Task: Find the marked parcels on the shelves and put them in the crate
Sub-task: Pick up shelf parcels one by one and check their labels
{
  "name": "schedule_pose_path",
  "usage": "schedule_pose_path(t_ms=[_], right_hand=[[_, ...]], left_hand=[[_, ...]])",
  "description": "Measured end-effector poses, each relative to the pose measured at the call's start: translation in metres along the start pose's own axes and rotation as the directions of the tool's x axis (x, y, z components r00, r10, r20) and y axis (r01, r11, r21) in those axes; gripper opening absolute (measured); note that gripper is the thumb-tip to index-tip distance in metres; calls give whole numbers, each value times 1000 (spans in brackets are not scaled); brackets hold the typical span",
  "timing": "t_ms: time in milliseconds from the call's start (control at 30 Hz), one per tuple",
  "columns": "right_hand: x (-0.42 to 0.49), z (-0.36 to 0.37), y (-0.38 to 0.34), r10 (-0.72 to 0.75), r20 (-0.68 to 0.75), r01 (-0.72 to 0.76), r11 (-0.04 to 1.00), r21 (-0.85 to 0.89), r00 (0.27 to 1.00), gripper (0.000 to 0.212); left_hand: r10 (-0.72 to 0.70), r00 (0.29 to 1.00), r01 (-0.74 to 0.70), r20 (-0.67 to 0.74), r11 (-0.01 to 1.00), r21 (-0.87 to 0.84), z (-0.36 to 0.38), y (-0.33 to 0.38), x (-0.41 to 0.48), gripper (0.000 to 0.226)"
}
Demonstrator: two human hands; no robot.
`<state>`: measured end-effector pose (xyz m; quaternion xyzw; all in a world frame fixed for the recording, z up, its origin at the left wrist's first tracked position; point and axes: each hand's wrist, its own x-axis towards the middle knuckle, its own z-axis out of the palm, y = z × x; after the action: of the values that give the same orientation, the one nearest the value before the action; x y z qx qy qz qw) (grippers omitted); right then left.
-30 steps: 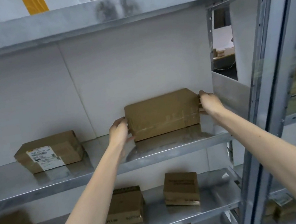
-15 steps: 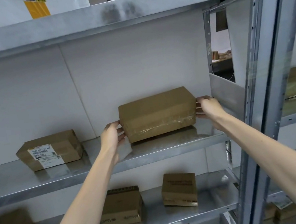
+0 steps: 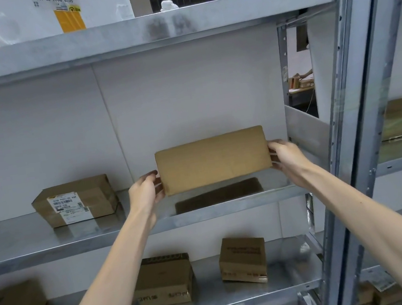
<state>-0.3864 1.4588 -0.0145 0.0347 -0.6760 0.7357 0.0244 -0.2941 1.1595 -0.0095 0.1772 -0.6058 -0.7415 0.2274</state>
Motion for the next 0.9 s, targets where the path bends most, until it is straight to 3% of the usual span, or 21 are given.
schedule_pose_path(t_ms=[167,400,633,900], right_hand=[[-6,3,1,0,-9,0,1000,14,1000,30],[-7,-4,-14,-46,80,44,999,24,996,36],[-13,-2,-19,-149,61,154,984,-87,987,56],[-4,1,-9,-149,5,150,987,-52,989,28]], left_hand=[[8,1000,-11,23,993,121,-5,-5,-3,31],[42,999,-45,29,989,140,-8,9,-2,33],[19,999,-21,40,999,39,-11,17,-4,30],[41,998,-44,38,995,87,-12,14,-5,27]])
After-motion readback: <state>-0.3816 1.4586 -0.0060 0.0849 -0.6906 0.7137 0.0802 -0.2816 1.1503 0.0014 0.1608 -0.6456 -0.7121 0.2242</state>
